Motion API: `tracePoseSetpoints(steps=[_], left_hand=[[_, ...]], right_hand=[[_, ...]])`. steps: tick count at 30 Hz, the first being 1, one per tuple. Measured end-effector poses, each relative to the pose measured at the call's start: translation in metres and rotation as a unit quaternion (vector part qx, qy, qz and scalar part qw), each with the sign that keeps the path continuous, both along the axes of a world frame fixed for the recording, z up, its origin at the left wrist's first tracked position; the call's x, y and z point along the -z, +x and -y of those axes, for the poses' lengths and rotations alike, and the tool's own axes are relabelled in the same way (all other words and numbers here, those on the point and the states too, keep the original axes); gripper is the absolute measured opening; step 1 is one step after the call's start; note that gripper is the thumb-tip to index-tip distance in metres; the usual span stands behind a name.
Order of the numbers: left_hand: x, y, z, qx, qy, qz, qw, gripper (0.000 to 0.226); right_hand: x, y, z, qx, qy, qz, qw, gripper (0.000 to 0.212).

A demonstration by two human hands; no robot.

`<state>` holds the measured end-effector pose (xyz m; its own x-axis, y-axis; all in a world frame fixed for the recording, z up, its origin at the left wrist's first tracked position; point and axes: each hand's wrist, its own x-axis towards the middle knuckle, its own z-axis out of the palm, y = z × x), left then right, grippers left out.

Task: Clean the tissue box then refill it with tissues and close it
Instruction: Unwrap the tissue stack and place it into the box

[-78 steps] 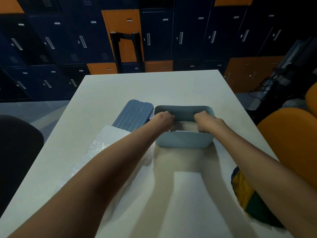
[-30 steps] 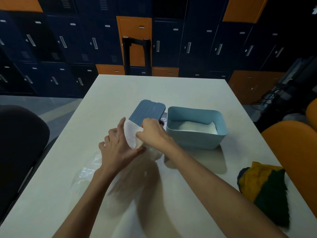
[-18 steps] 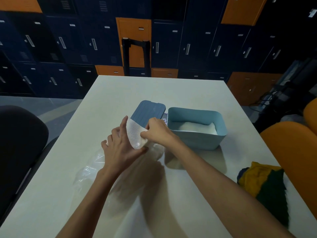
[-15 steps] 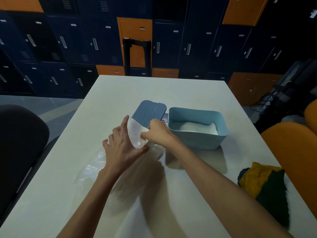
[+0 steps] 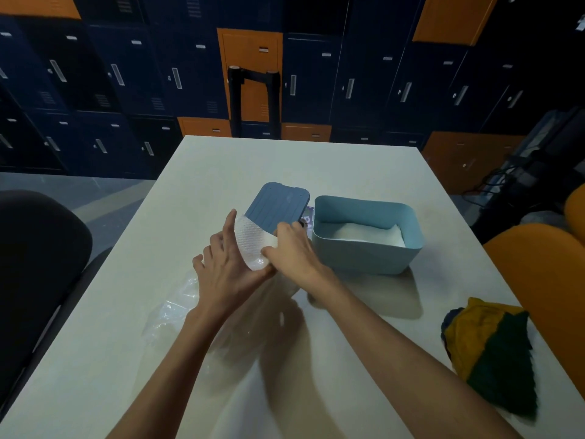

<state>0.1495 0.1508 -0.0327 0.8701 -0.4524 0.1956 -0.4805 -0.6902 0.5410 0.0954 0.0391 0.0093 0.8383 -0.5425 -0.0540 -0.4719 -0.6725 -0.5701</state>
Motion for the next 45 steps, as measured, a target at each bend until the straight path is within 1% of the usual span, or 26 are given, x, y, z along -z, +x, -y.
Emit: tracePoseSetpoints(steps=[3,8,11,15,19,23,27,30,32,35,36,39,40,42,43,45], left_hand=[[0.001,-0.002,0.001,0.001,0.0,-0.005,1.0,0.11],[0.002,-0.003,0.003,0.002,0.001,-0.004,1.0,0.109],[0.002,-0.004,0.002,0.0,0.001,-0.001,1.0,0.109],[0.002,-0.005,0.001,0.001,0.004,0.005,1.0,0.112],[0.003,-0.006,0.001,0.0,0.005,0.008,1.0,0.113],[0.006,-0.008,0.001,0.003,0.013,0.012,1.0,0.11],[0.007,-0.009,-0.001,0.015,0.035,0.005,0.999,0.112],[0.006,-0.011,-0.003,0.021,0.027,-0.003,0.999,0.112],[0.004,-0.014,-0.004,0.021,0.018,-0.011,1.0,0.113],[0.001,-0.017,-0.004,0.0,0.005,-0.019,1.0,0.113],[0.0,-0.017,-0.003,-0.007,0.001,-0.018,1.0,0.113],[0.001,-0.019,-0.003,-0.017,-0.012,-0.009,1.0,0.112],[0.001,-0.019,-0.004,-0.018,-0.017,-0.008,1.0,0.111],[0.0,-0.021,-0.004,-0.021,-0.024,-0.013,0.999,0.111],[-0.002,-0.021,-0.004,-0.024,-0.028,-0.017,0.999,0.111],[-0.003,-0.021,-0.004,-0.03,-0.037,-0.026,0.999,0.113]], right_hand=[[0.003,0.001,0.001,0.014,0.011,-0.001,1.0,0.02],[0.004,0.002,0.005,0.046,0.057,-0.002,0.997,0.024],[0.004,0.001,0.005,0.046,0.055,0.005,0.997,0.019],[0.005,0.0,0.005,0.037,0.041,0.015,0.998,0.023],[0.007,0.001,0.007,0.055,0.071,0.014,0.996,0.028],[0.005,0.001,0.009,0.041,0.08,-0.006,0.996,0.018],[-0.002,0.001,0.013,0.028,0.096,-0.007,0.995,0.02],[-0.018,0.002,0.021,0.013,0.125,-0.013,0.992,0.016],[-0.029,0.004,0.029,0.019,0.128,0.012,0.992,0.015],[-0.036,0.005,0.04,0.049,0.124,0.081,0.988,0.02],[-0.036,0.005,0.041,0.052,0.131,0.085,0.986,0.025],[-0.028,0.001,0.037,0.054,0.144,0.021,0.988,0.055],[-0.025,0.002,0.035,0.058,0.147,0.023,0.987,0.058],[-0.022,0.003,0.035,0.073,0.177,0.079,0.978,0.056],[-0.022,0.004,0.036,0.078,0.22,0.117,0.965,0.053],[-0.025,0.006,0.036,0.07,0.336,0.179,0.922,0.046]])
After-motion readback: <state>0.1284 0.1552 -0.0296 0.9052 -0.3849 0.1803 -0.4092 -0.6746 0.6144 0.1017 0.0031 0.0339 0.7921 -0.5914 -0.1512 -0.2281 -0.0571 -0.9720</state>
